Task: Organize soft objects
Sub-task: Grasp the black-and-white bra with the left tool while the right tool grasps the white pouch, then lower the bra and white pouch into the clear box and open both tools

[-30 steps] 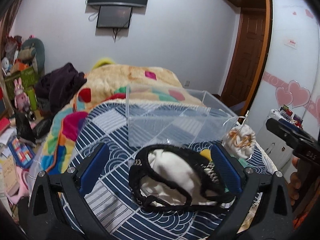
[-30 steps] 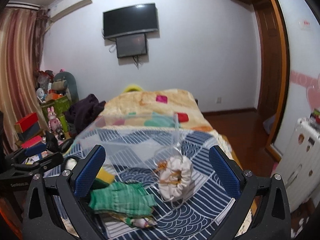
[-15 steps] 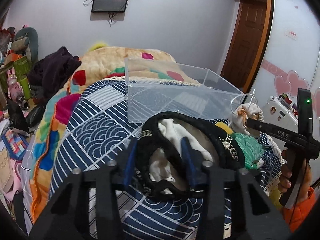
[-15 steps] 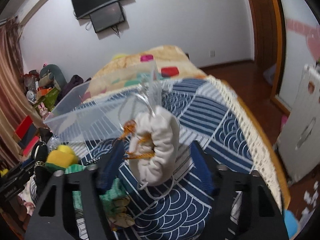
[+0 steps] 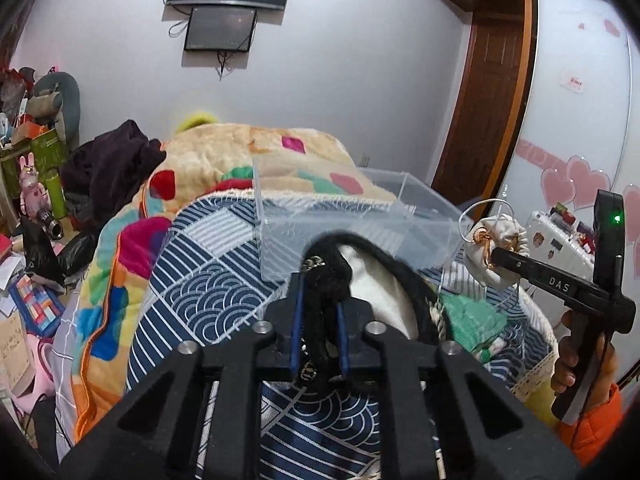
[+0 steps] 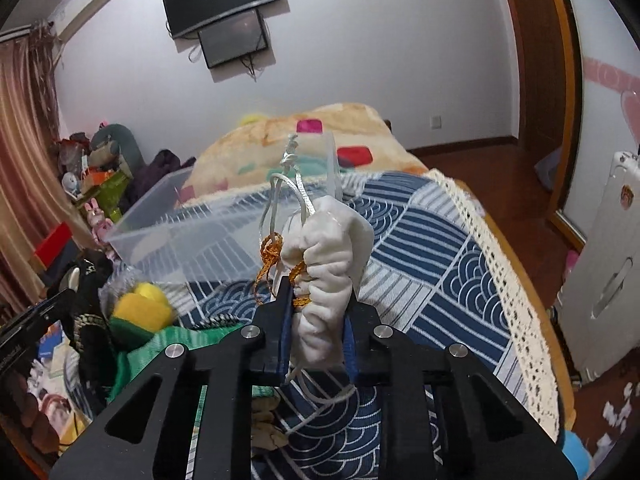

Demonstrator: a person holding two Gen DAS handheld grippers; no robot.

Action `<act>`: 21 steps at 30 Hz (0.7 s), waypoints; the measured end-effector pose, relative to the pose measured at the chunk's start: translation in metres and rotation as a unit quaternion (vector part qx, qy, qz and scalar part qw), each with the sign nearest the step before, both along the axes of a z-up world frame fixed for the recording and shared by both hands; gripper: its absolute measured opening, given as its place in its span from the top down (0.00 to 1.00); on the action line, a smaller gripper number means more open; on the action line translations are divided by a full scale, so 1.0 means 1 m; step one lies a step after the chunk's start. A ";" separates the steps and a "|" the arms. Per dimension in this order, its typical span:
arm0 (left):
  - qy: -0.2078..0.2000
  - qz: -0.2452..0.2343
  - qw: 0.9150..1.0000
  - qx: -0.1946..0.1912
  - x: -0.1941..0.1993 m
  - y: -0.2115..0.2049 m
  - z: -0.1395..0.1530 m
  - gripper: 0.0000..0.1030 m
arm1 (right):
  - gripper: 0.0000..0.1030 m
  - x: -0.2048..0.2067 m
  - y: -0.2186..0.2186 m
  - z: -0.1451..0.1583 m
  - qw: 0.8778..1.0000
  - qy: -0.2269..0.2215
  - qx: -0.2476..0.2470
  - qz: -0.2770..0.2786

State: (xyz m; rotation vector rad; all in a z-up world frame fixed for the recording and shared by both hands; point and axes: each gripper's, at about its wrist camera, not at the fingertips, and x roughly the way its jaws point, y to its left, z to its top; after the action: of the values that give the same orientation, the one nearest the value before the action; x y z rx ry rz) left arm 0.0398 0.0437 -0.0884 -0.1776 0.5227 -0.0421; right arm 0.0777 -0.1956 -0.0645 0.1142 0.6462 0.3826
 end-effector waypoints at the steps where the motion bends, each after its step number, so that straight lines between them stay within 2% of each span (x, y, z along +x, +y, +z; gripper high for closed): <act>1: -0.005 0.000 1.000 -0.001 -0.001 0.001 0.004 0.89 | 0.82 -0.004 -0.002 0.004 1.000 -0.007 0.003 0.000; 3: -0.014 0.001 1.000 -0.005 -0.002 0.003 0.011 0.90 | 0.82 0.000 -0.001 0.011 1.000 -0.017 0.006 0.001; 9: -0.031 0.011 0.999 0.019 -0.001 0.002 0.021 0.90 | 0.82 0.001 0.008 0.025 0.999 -0.043 0.008 0.010; 12: -0.036 0.009 0.999 0.005 0.003 0.007 0.029 0.90 | 0.82 0.001 0.012 0.029 0.999 -0.051 0.008 0.013; 17: -0.058 0.007 0.998 0.000 0.015 0.012 0.052 0.90 | 0.82 0.006 0.014 0.038 0.998 -0.064 0.008 0.021; 21: -0.080 0.008 0.997 0.017 0.029 0.010 0.074 0.90 | 0.82 0.014 0.020 0.047 0.997 -0.078 0.007 0.026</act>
State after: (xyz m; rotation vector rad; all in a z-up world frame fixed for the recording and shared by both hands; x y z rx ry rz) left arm 0.0688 0.0536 -0.0144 -0.1437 0.3626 -0.0305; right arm 0.0918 -0.1760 -0.0174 0.0803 0.4928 0.4417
